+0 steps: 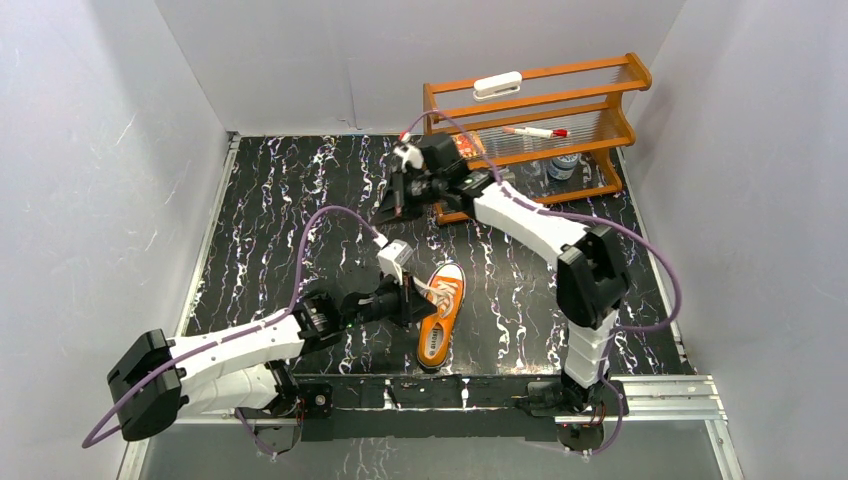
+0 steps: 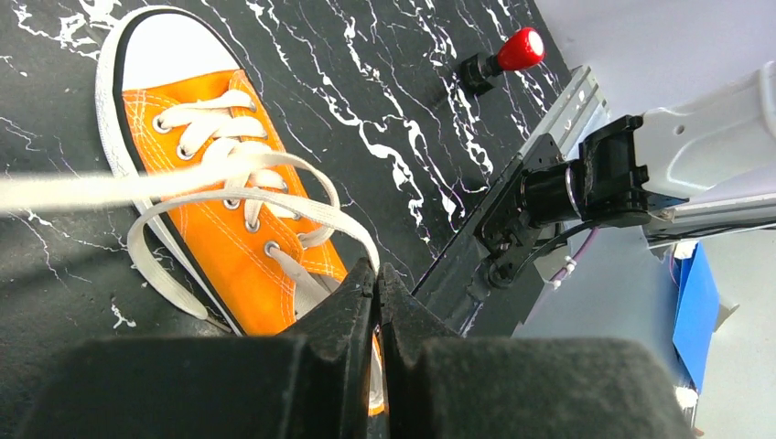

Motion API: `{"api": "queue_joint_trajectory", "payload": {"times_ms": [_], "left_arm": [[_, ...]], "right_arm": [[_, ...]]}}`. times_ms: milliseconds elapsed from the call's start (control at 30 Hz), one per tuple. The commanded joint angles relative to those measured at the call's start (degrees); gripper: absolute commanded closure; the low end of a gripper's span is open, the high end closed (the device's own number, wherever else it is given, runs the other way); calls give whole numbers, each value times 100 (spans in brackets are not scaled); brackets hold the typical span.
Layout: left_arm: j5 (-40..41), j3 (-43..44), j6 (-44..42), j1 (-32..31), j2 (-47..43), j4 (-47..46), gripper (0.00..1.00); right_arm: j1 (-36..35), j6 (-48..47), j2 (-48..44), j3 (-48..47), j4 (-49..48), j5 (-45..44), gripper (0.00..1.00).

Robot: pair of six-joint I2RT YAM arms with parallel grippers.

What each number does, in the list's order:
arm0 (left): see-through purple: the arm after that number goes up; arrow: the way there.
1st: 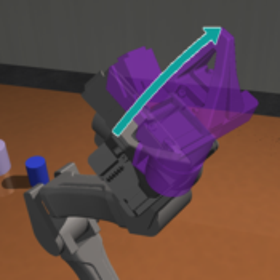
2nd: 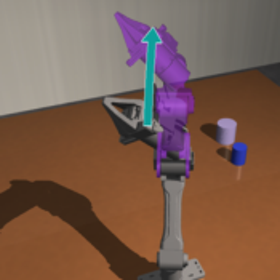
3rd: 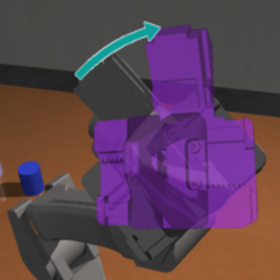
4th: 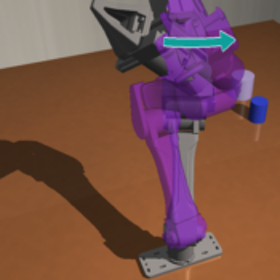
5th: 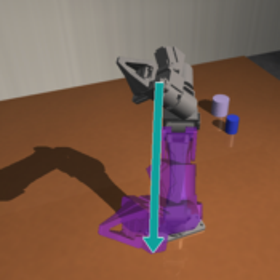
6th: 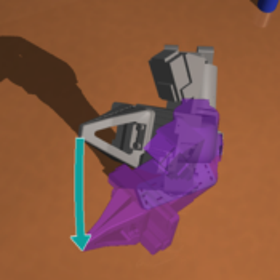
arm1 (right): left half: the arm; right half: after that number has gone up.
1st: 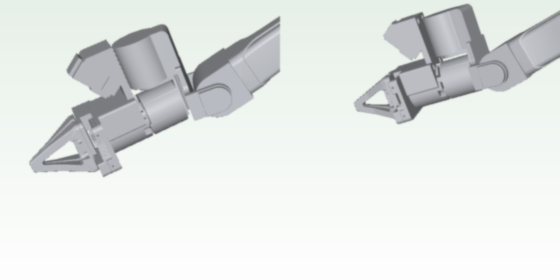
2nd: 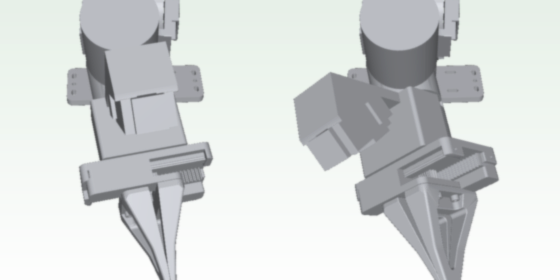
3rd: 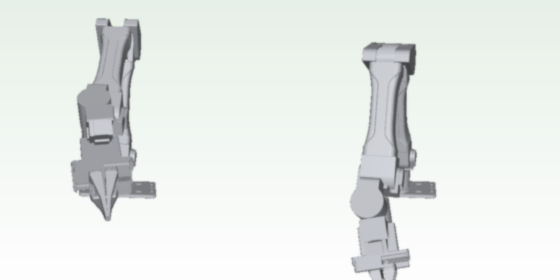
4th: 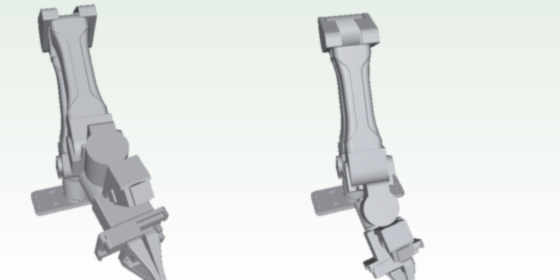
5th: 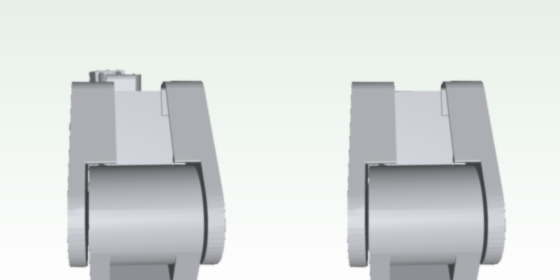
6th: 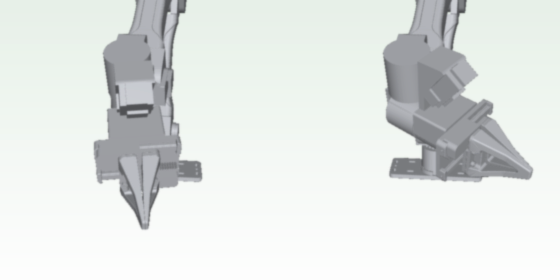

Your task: Tie the shoes

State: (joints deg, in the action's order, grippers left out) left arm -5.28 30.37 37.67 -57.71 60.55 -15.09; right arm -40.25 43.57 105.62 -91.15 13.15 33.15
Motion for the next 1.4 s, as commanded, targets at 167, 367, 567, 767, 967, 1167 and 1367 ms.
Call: {"api": "queue_joint_trajectory", "payload": {"times_ms": [167,367,567,767,967,1167,1367], "left_arm": [[214,-147,-291,-82,-509,-260,97],[192,-32,-585,-82,-632,-155,97],[60,160,-847,-85,-527,-106,97],[-43,247,-972,-85,-525,88,97],[3,289,-1049,-82,-559,129,97],[-54,417,-1110,-87,-336,35,97],[27,442,-1098,-82,-367,96,97]], "right_arm": [[210,-1785,509,-1434,2900,585,35],[1008,-3078,-883,-121,3134,862,26],[1063,-2644,-1441,1371,2416,896,28],[650,-1136,-779,1618,1913,843,39],[290,-777,-54,1571,2074,957,41],[10,-360,263,1546,1784,1074,46],[254,-285,-94,1274,1759,641,100]]}}
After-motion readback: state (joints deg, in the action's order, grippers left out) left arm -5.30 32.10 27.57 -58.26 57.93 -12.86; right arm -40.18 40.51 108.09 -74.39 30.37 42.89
